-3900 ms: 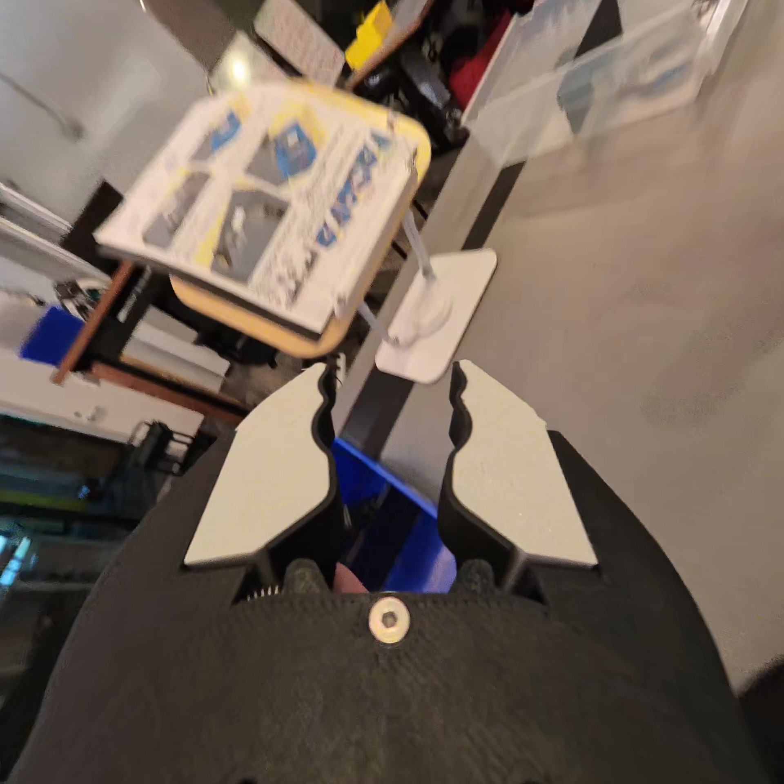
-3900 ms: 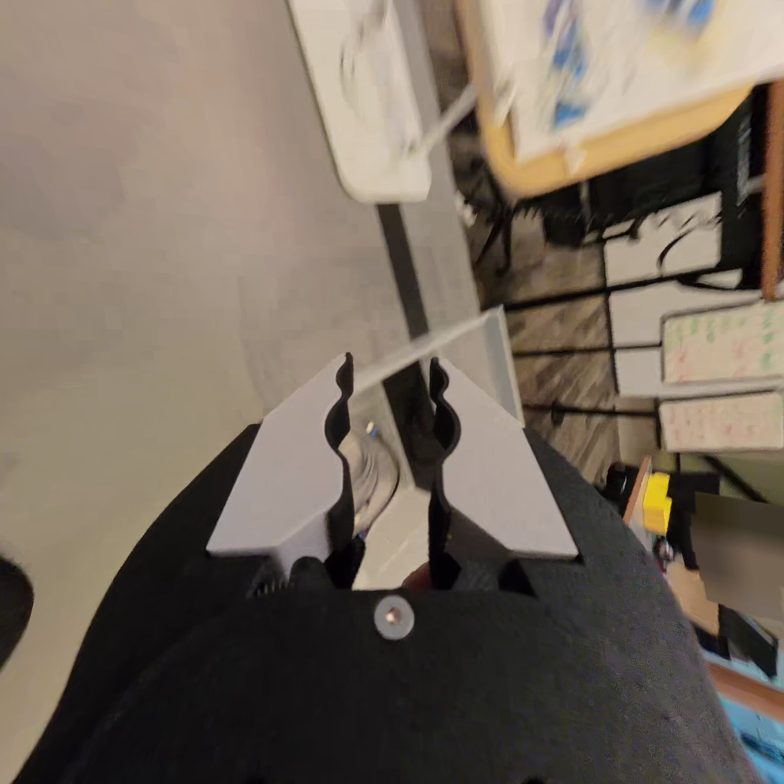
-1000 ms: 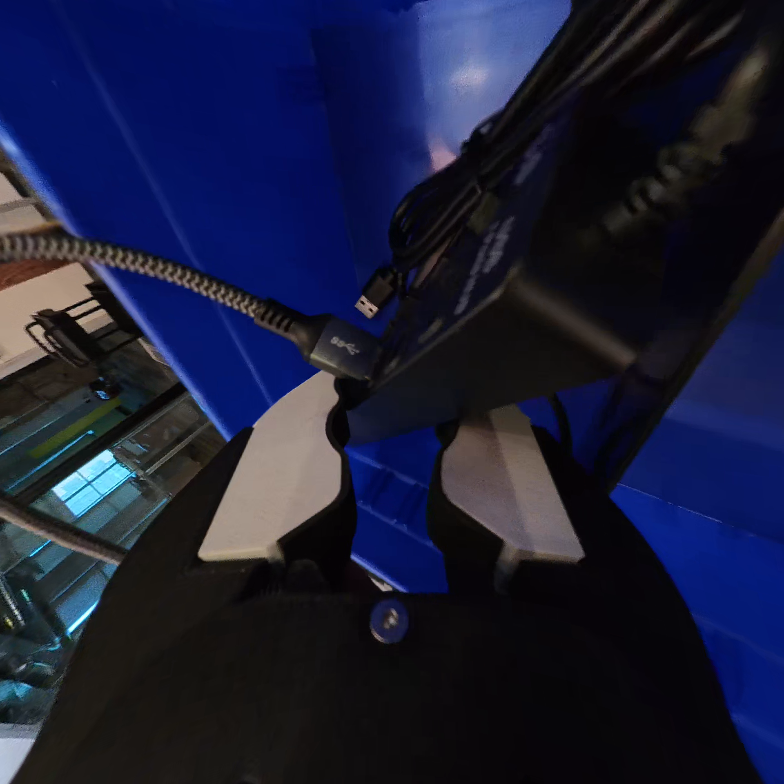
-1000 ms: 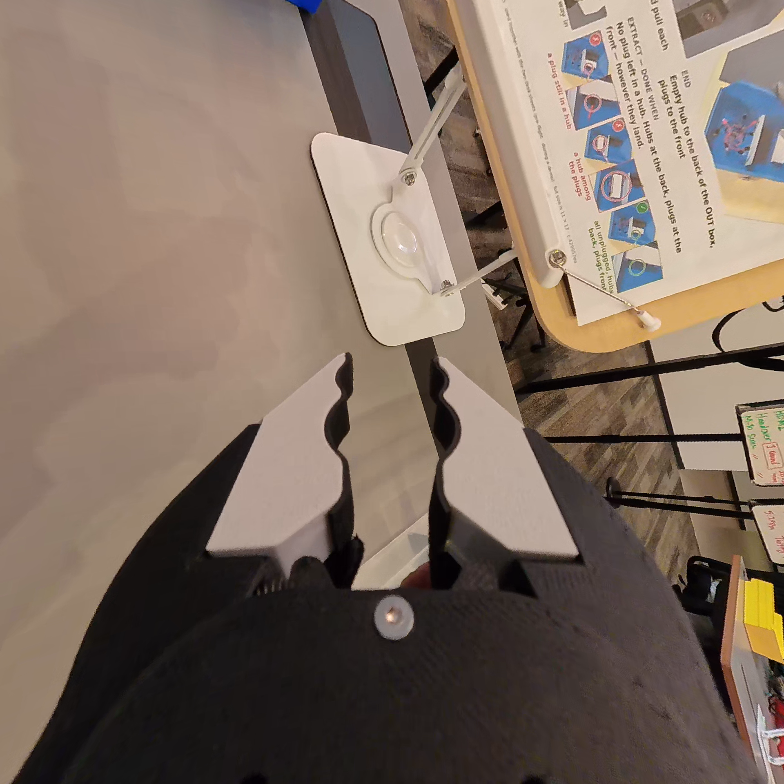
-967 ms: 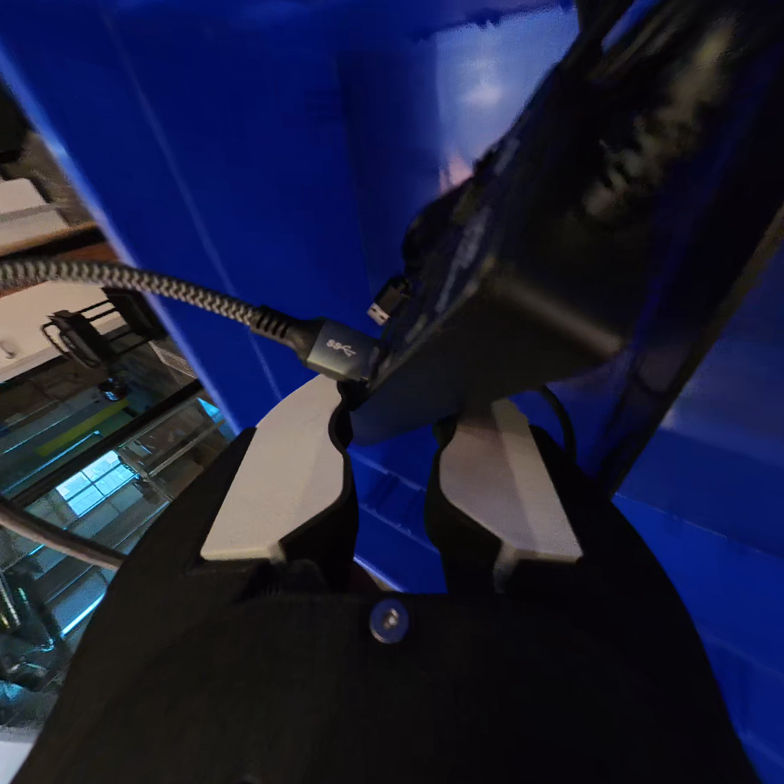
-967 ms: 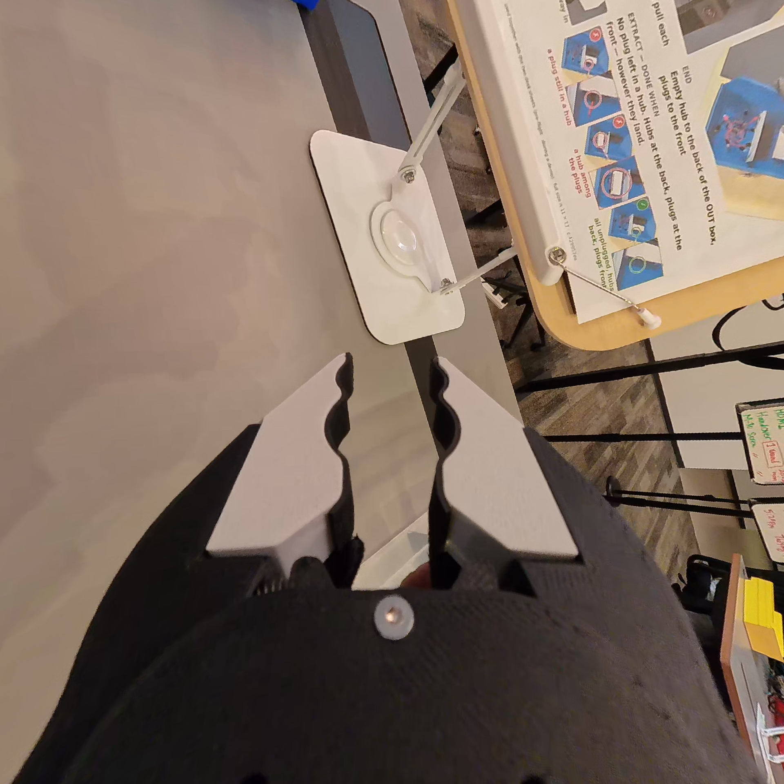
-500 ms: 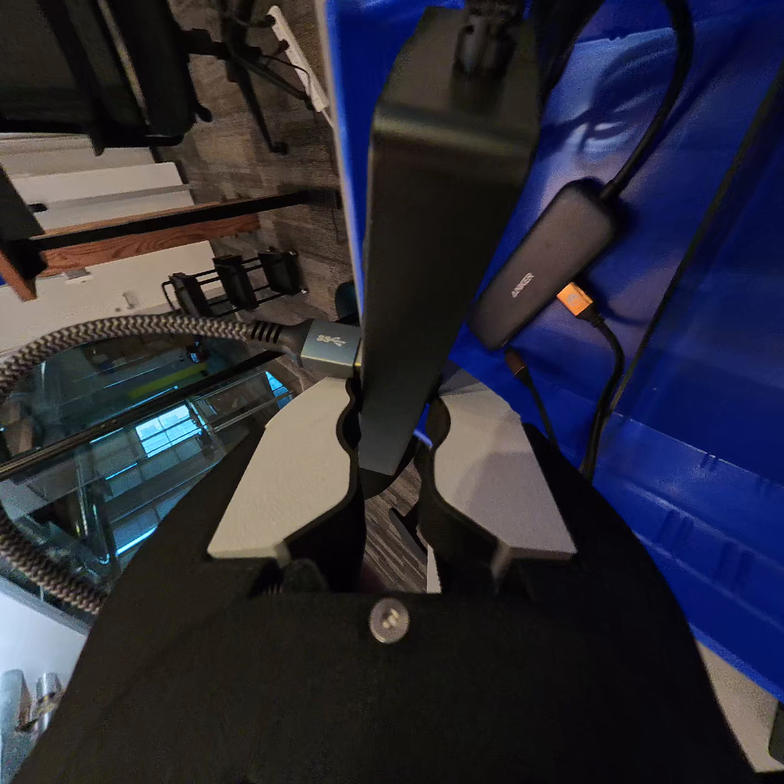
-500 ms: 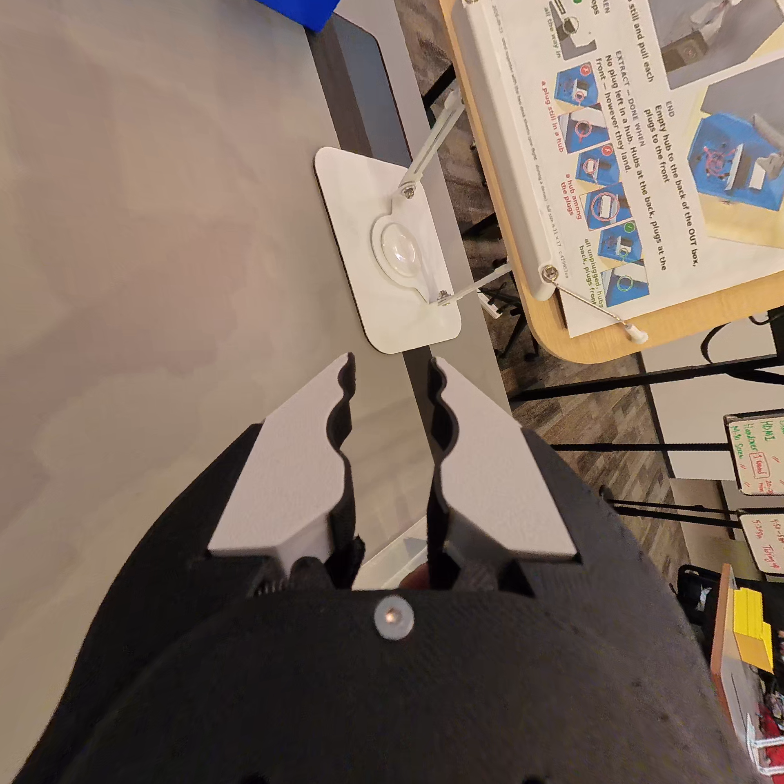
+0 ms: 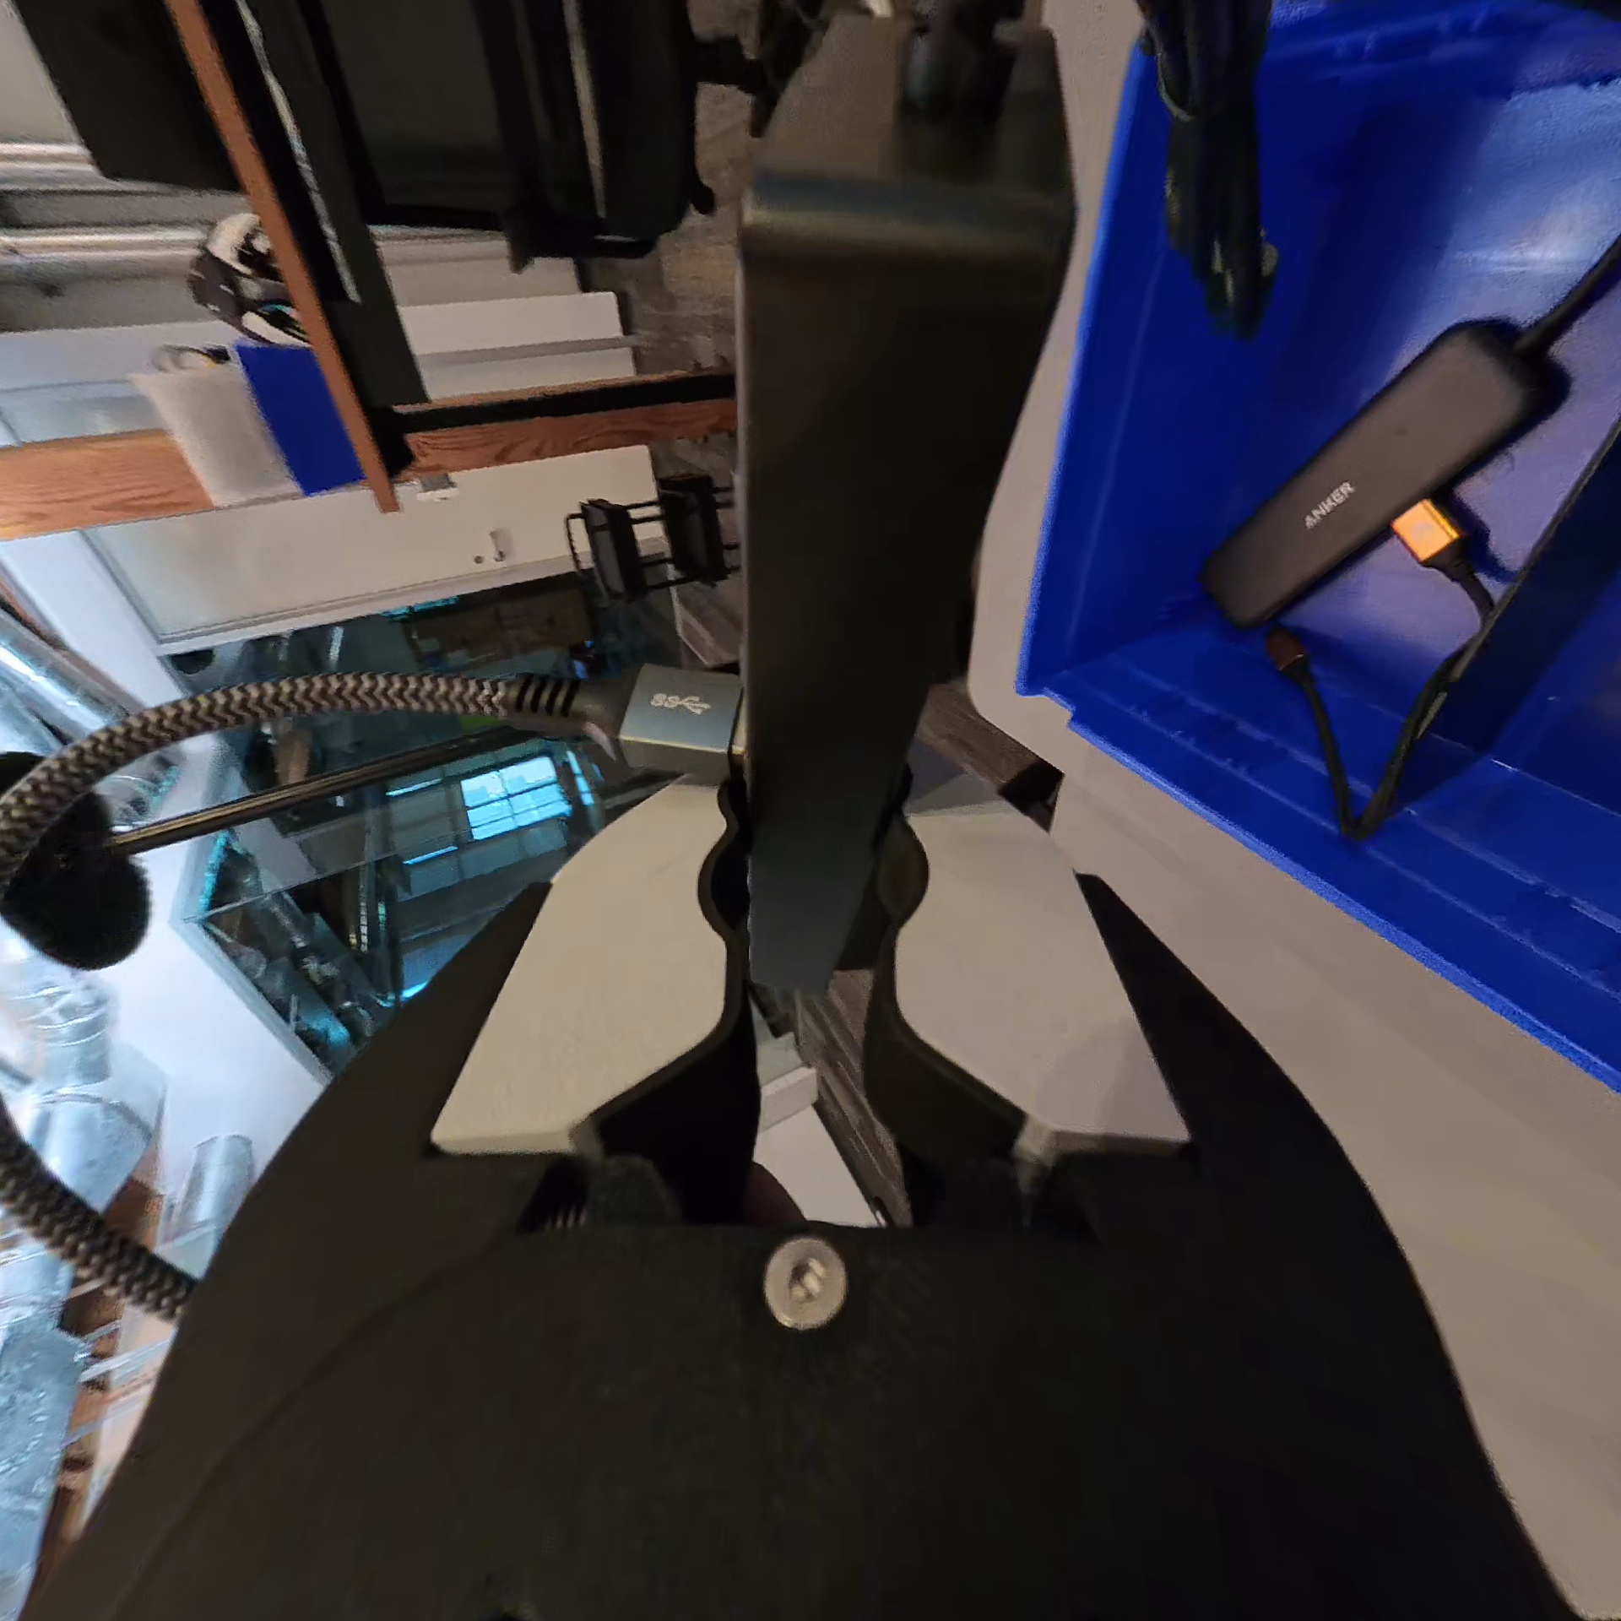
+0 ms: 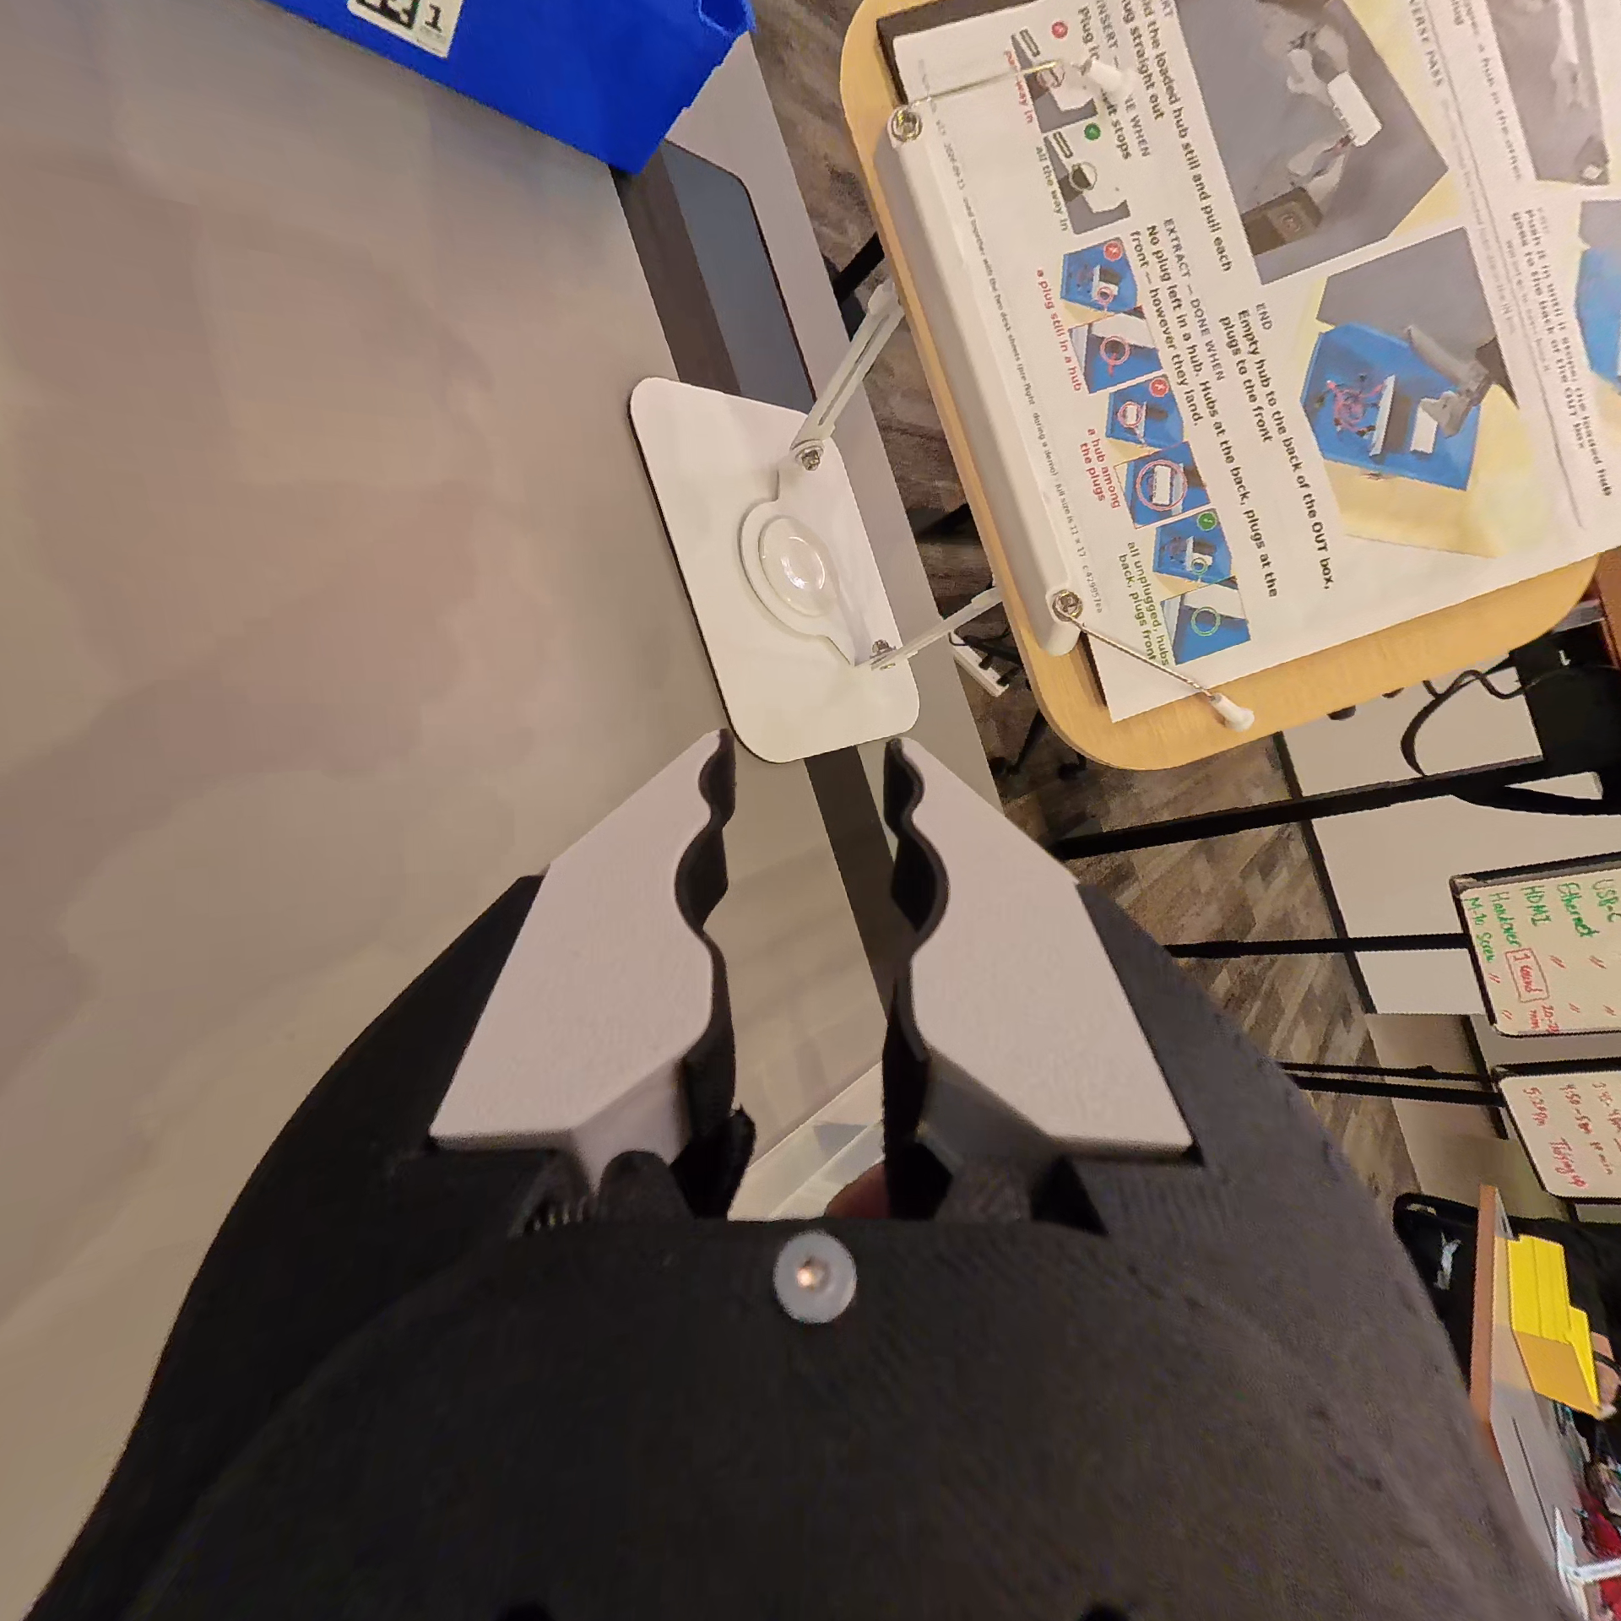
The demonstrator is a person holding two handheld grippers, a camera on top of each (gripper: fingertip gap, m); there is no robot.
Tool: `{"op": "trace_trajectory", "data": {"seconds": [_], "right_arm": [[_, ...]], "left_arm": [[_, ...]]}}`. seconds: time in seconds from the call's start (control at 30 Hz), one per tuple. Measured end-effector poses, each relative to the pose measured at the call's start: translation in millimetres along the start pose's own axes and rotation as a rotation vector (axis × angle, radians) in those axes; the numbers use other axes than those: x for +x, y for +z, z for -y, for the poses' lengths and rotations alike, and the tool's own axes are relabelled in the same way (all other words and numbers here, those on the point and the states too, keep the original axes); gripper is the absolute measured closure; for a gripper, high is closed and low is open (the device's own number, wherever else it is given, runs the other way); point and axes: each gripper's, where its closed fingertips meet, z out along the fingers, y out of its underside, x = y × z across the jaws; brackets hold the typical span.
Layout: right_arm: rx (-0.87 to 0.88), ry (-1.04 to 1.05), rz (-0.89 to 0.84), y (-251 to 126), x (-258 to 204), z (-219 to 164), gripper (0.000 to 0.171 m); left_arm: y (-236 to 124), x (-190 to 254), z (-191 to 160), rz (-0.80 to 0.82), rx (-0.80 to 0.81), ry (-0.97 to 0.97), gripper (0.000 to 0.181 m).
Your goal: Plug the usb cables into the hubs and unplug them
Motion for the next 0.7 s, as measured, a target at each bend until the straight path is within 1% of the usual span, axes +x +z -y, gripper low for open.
{"op": "trace_trajectory", "data": {"seconds": [0.1,0.27,0.5,0.63,0.7], "right_arm": [[0.033,0.010,0.004,-4.8,0.5,6.4,0.139],[0.130,0.031,0.032,-16.0,-3.4,28.2,0.140],[0.323,0.107,0.141,-33.4,-18.5,70.6,0.144],[0.467,0.094,0.250,-36.0,-39.7,91.7,0.146],[0.504,0.108,0.296,-32.2,-47.3,95.6,0.146]], "left_arm": [[-29.7,-10.9,25.7,0.043,0.056,0.036,0.154],[-64.5,1.1,97.1,0.058,0.182,0.150,0.154],[-86.7,55.5,216.5,0.011,0.353,0.349,0.154],[-92.8,89.4,270.3,-0.072,0.457,0.432,0.154],[-99.6,103.8,294.0,-0.132,0.540,0.436,0.154]]}}
